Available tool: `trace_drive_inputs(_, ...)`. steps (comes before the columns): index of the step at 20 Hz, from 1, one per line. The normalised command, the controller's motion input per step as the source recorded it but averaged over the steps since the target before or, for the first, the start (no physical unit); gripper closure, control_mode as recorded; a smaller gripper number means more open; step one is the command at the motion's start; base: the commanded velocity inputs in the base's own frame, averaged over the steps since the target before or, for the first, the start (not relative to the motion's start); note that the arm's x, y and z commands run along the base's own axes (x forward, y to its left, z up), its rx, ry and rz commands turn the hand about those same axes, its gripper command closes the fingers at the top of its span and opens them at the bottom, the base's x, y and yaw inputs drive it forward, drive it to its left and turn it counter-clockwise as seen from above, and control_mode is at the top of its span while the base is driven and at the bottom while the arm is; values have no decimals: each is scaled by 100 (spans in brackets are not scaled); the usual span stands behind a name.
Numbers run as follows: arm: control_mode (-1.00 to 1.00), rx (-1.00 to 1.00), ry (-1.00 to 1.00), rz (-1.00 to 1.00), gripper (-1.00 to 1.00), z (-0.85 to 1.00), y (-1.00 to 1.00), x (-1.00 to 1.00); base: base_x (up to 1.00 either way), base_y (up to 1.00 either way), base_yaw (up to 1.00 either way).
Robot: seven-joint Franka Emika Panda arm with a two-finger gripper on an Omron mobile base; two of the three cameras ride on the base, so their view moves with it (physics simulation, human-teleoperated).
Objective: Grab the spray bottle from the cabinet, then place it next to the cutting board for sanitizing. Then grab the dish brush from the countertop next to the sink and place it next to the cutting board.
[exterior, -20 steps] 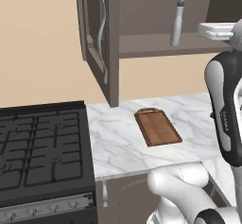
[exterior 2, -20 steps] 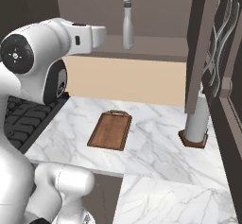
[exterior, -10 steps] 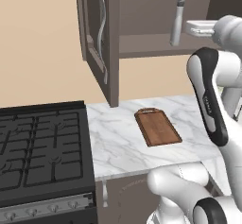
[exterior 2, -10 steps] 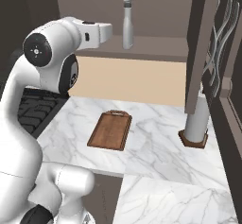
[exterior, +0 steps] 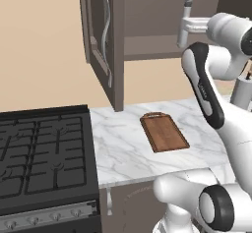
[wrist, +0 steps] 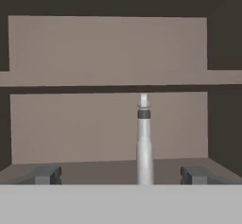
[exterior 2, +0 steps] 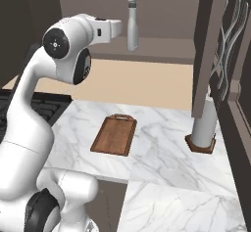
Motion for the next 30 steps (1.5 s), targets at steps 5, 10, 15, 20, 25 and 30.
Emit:
trace_drive_inputs(5,-100,4,0,0,-100,0,-24,20,0,0,0)
trace_drive_inputs(10,-100,5,1,0,-100,0,-27,22,0,0,0)
trace_drive_inputs(15,-100,0,1,0,-100,0,-3,40,0,0,0)
trace_drive_inputs(20,-100,0,2,0,-100,0,0,44,0,0,0)
trace_drive_inputs(25,-100,0,0,0,-100,0,-7,40,0,0,0)
trace_drive_inputs(30,-100,0,4,0,-100,0,-16,50,0,0,0)
